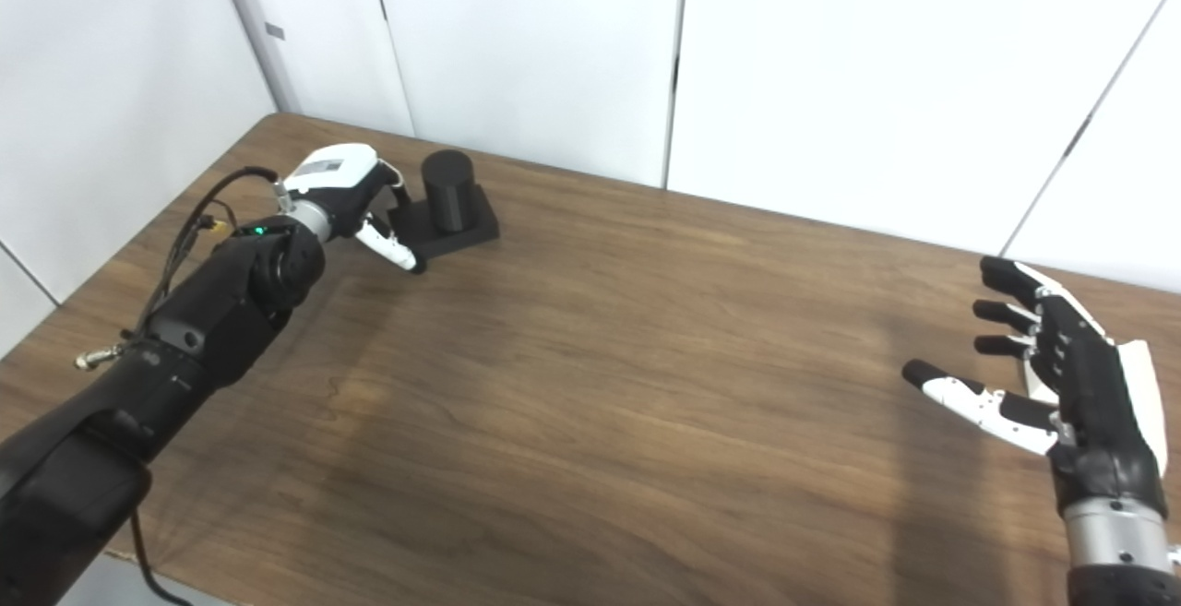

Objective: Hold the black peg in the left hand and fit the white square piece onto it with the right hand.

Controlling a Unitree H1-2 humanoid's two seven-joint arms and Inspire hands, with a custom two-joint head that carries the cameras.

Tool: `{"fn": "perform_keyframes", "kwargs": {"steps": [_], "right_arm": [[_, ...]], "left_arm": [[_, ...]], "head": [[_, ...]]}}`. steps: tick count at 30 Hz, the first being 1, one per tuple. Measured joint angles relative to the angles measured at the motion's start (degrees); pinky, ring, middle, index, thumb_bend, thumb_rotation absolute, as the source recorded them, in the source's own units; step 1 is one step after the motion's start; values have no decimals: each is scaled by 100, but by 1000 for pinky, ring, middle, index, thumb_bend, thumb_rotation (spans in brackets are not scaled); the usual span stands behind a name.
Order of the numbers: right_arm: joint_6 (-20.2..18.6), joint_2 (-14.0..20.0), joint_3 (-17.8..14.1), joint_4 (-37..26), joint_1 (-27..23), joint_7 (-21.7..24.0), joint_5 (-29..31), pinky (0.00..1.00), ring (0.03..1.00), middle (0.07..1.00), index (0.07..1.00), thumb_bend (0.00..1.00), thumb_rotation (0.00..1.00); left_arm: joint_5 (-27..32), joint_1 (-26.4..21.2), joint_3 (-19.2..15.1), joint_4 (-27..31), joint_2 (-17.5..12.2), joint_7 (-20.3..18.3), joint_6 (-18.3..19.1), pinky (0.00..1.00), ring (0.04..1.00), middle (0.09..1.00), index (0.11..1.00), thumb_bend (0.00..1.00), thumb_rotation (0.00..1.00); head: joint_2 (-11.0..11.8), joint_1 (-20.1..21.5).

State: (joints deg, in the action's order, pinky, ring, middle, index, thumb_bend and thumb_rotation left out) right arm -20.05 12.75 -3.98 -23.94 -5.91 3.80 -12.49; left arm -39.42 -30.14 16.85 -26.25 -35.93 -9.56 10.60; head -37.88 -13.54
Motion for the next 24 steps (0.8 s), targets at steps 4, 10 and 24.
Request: {"fn": "perform_keyframes", "kwargs": {"steps": [4, 10, 24], "right_arm": [[2, 1, -4, 1, 0, 0, -1, 619, 728, 804, 778, 630, 0], [5, 3, 0, 1, -6, -2, -28, 629, 737, 812, 784, 622, 0], [5, -1, -1, 1, -7, -4, -32, 602, 739, 810, 781, 629, 0]], "left_arm": [[138, 64, 9, 111, 3, -38, -285, 828, 921, 878, 488, 525, 66], [170, 151, 129, 407, 50, -141, -773, 844, 939, 884, 487, 525, 66], [187, 318, 427, 1258, 299, -698, -1559, 864, 958, 890, 487, 524, 71]], "head": [[0, 9], [-9, 35], [-26, 141]]}}
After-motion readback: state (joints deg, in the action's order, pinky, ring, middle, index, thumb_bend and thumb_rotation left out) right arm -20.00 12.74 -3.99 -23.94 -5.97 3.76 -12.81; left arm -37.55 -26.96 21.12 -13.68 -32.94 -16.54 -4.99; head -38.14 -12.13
